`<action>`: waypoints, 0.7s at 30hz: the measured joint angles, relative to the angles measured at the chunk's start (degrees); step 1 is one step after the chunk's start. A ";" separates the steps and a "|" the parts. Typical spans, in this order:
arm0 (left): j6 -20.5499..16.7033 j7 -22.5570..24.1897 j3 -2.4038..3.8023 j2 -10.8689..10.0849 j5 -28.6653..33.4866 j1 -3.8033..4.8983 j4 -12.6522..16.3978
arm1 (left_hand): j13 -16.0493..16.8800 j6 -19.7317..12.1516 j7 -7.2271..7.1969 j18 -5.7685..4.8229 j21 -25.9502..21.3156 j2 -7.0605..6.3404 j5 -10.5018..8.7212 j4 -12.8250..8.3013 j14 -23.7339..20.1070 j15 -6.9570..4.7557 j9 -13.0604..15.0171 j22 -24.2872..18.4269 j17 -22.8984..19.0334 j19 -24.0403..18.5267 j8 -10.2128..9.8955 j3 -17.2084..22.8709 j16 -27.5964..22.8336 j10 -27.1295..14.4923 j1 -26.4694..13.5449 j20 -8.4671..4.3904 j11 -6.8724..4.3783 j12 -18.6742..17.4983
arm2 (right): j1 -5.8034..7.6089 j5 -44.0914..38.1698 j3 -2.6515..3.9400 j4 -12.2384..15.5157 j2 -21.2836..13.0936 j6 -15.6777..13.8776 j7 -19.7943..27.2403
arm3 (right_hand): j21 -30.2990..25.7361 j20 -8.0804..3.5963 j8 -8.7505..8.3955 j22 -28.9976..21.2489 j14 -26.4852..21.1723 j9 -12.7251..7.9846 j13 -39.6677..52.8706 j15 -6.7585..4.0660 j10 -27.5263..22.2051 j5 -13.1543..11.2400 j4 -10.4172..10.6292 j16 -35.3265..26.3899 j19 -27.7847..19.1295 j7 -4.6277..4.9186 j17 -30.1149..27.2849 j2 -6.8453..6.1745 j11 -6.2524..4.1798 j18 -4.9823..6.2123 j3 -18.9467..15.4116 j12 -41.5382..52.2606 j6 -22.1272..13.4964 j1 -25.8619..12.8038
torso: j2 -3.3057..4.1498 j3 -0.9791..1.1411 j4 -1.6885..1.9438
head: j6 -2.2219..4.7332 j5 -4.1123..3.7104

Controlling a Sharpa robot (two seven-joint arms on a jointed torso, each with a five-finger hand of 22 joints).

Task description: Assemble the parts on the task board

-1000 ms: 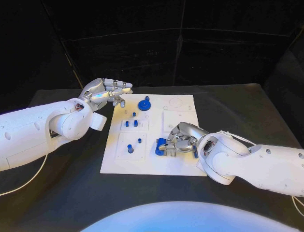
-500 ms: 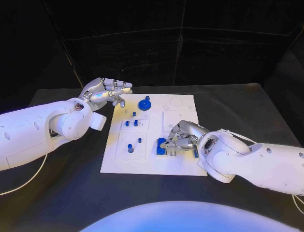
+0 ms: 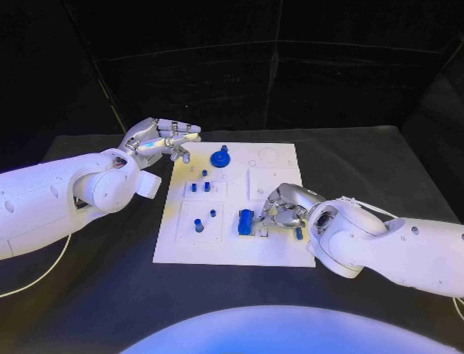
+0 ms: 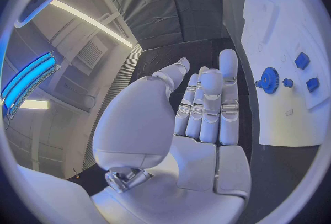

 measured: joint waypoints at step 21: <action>0.08 -0.13 -0.02 -0.02 0.00 0.00 -0.05 | -0.01 0.00 0.00 0.00 0.00 0.00 0.00 0.00 0.00 0.00 0.00 0.01 0.00 0.00 0.00 0.00 0.00 0.00 0.00 0.00 0.00 0.00 | 0.01 1.67 0.01 1.33 -0.52 -4.49 6.84 | 0.00 -0.20 0.00 0.16 0.13 -0.13 0.39 -0.12 0.52 -1.31 0.41 0.24 0.20 -0.22 -0.01 0.31 0.52 0.00 -0.40 1.51 0.58 -1.01 | -0.03 0.00 -0.01 | 0.04 0.05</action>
